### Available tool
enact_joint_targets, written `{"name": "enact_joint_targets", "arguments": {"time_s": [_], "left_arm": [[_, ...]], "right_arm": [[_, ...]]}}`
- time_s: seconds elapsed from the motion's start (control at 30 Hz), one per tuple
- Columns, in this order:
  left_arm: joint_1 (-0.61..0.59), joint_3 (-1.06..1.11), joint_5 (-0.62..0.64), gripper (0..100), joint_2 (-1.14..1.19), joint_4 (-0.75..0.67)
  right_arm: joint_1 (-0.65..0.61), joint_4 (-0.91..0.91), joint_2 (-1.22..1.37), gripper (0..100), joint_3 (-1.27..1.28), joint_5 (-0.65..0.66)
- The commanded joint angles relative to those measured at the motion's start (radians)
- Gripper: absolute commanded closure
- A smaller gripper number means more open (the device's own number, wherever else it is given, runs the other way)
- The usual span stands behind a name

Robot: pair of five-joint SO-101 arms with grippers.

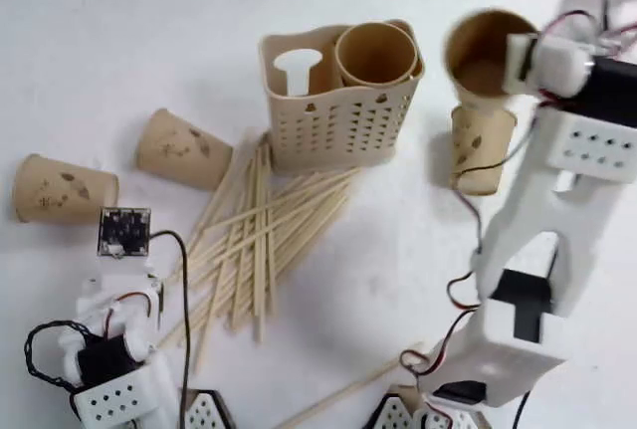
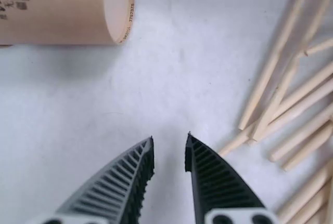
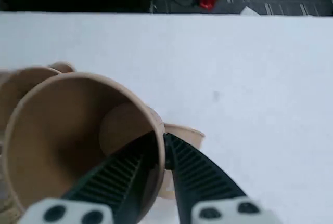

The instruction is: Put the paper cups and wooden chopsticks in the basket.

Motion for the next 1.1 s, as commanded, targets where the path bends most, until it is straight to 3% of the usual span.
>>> {"name": "enact_joint_targets", "arguments": {"time_s": [0.0,0.13,0.37,0.8,1.07], "left_arm": [[-0.004,0.000,-0.012,88,0.004,0.008],[-0.004,0.000,-0.012,88,0.004,0.008],[-0.004,0.000,-0.012,88,0.004,0.008],[-0.004,0.000,-0.012,88,0.004,0.008],[-0.004,0.000,-0.012,88,0.004,0.008]], "right_arm": [[-0.124,-0.071,-0.048,98.1,-0.112,-0.149],[-0.186,-0.168,-0.045,98.1,-0.109,-0.227],[-0.272,-0.203,0.065,98.1,-0.112,-0.232],[-0.228,-0.200,0.200,97.2,-0.120,-0.232],[-0.240,-0.159,0.200,71.4,-0.121,-0.224]]}}
